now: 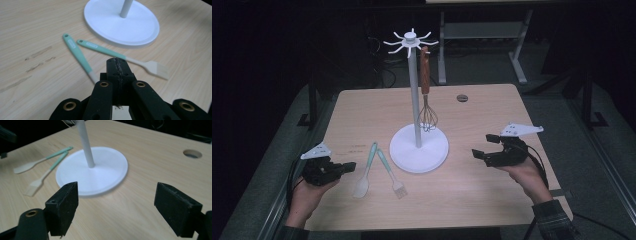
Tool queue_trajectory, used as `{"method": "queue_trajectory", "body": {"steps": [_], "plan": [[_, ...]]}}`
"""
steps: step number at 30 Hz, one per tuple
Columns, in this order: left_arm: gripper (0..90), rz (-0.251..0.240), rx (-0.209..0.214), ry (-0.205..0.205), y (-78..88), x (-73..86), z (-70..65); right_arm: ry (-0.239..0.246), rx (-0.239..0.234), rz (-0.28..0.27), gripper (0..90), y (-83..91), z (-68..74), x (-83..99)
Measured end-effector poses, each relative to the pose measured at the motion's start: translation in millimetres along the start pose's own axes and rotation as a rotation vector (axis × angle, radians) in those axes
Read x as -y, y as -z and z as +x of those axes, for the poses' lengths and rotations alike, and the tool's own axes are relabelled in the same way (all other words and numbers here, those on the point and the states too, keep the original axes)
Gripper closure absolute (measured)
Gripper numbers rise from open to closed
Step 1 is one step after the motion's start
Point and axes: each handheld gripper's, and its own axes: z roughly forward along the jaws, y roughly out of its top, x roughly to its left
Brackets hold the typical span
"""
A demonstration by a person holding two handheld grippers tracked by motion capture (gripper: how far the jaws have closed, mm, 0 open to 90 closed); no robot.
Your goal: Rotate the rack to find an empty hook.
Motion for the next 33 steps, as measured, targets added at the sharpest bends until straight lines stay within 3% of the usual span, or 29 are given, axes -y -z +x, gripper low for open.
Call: {"method": "queue_trajectory", "body": {"steps": [4, 8, 11, 12, 19, 24, 25, 29, 30, 31, 32, 33], "plan": [[90.0, 0.004, 0.020, -0.020, 0.9, -13.8, -4.6, -0.016, 0.020, 0.016, 15.6, -1.1, -3.2, 15.3], [90.0, -0.001, 0.052, -0.058, 3.1, -40.3, -14.3, -0.032, 0.054, 0.038, 13.0, 0.8, -6.1, 33.0], [89.9, -0.004, 0.066, -0.062, 3.3, -50.9, -16.9, -0.045, 0.066, 0.037, 11.6, 1.1, -6.9, 39.4], [89.9, -0.004, 0.072, -0.071, 2.9, -60.8, -18.0, -0.054, 0.068, 0.049, 7.9, 0.1, -6.0, 45.8], [89.9, -0.015, 0.118, -0.090, 5.2, -92.0, -21.0, -0.050, 0.092, 0.102, 2.5, 1.3, -4.6, 64.4], [90.0, -0.029, 0.150, -0.113, 13.0, -126.3, -21.1, -0.064, 0.119, 0.129, 0.9, 3.2, -4.1, 73.3], [90.0, -0.029, 0.150, -0.113, 13.0, -126.3, -21.1, -0.064, 0.119, 0.129, 0.9, 3.2, -4.1, 73.3], [90.0, -0.056, 0.161, -0.147, 21.0, -151.1, -25.1, -0.064, 0.142, 0.129, 0.9, 2.6, -6.7, 76.0], [90.0, -0.072, 0.165, -0.164, 26.0, -164.3, -28.2, -0.066, 0.152, 0.127, 0.9, 2.1, -6.8, 75.9], [90.0, -0.072, 0.165, -0.164, 26.0, -164.3, -28.2, -0.066, 0.152, 0.127, 0.9, 2.1, -6.8, 75.9], [90.0, -0.083, 0.169, -0.182, 31.1, -178.1, -31.6, -0.071, 0.154, 0.128, 0.9, 0.8, -6.9, 76.5], [90.0, -0.083, 0.169, -0.182, 31.1, -178.1, -31.6, -0.071, 0.154, 0.128, 0.9, 0.8, -6.9, 76.5]]}}
